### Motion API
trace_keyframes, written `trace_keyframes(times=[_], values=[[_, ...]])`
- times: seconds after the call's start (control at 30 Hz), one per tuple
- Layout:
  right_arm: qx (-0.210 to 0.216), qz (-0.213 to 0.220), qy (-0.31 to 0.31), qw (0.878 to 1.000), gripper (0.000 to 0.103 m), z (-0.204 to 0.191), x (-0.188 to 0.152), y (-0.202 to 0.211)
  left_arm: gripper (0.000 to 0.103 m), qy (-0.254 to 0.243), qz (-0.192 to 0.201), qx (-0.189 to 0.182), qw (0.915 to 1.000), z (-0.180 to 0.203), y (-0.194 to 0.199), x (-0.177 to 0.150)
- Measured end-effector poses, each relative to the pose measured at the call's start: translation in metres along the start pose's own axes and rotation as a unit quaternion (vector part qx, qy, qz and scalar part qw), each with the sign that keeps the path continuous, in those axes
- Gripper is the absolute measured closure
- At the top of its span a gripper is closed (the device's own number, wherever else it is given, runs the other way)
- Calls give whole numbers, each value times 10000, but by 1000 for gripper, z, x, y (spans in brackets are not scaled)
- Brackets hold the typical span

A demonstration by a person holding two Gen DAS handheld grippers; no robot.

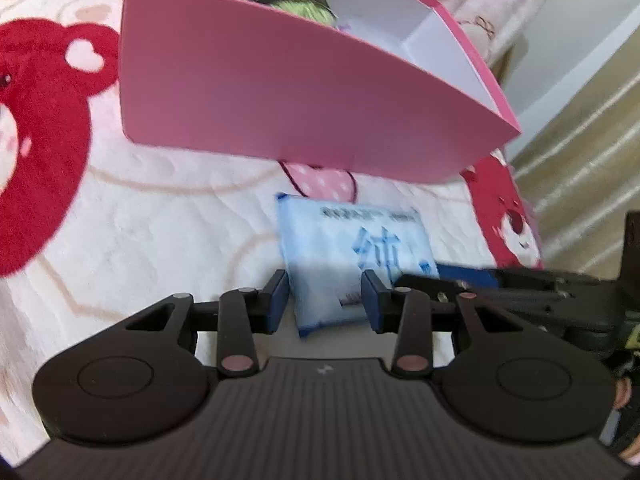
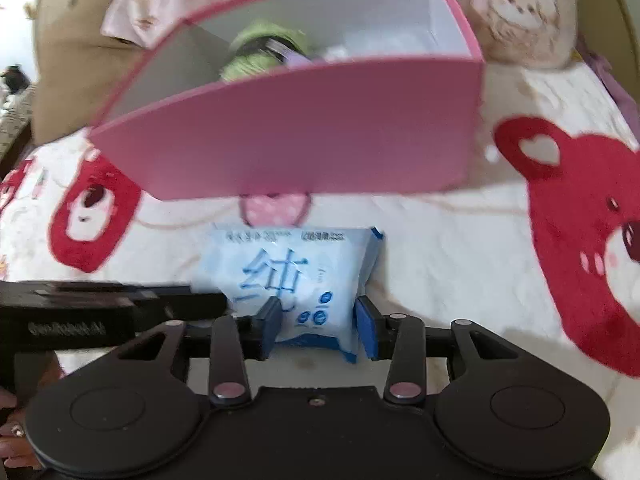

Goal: Organize objects
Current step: 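Lift the wet-wipes pack with the left gripper and lower it into the box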

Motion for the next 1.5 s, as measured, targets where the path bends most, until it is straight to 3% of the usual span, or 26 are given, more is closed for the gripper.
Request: trace_keyframes(times=[0.07, 0.43, 0.77, 0.9, 1.17, 1.3, 1.5], values=[[56, -15, -153, 9999, 53, 5, -2, 0, 65, -65, 29, 97, 9999, -1, -8, 3], [307, -95, -225, 9992, 51, -5, -7, 10, 68, -306, -156, -111, 9993, 19, 2, 3], [265, 613, 43, 9978, 49, -37, 6, 73, 64, -467, 69, -378, 9982, 46, 72, 26], [174, 842, 356, 9957, 49, -58, 11, 106, 64, -662, 147, -324, 9972, 59, 103, 40], [-27, 1371, 920, 9863, 49, -81, 45, 164, 64, -840, 524, -392, 9943, 87, 156, 70], [-119, 1643, 1234, 9786, 60, -88, 73, 181, 64, -1032, 935, -162, 9901, 96, 171, 100], [-186, 1685, 1184, 9784, 63, -76, 127, 175, 64, -917, 866, -57, 9920, 100, 151, 156]])
Point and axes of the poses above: each gripper's, at about its wrist camera, not at the fingertips, and y roughly against the way its jaws point, z to its right, x to its top, the point moved 7 cm from there along -y, roughly the way its jaws point, and after that the axes turned 3 degrees about x, right-handed, at the moved point
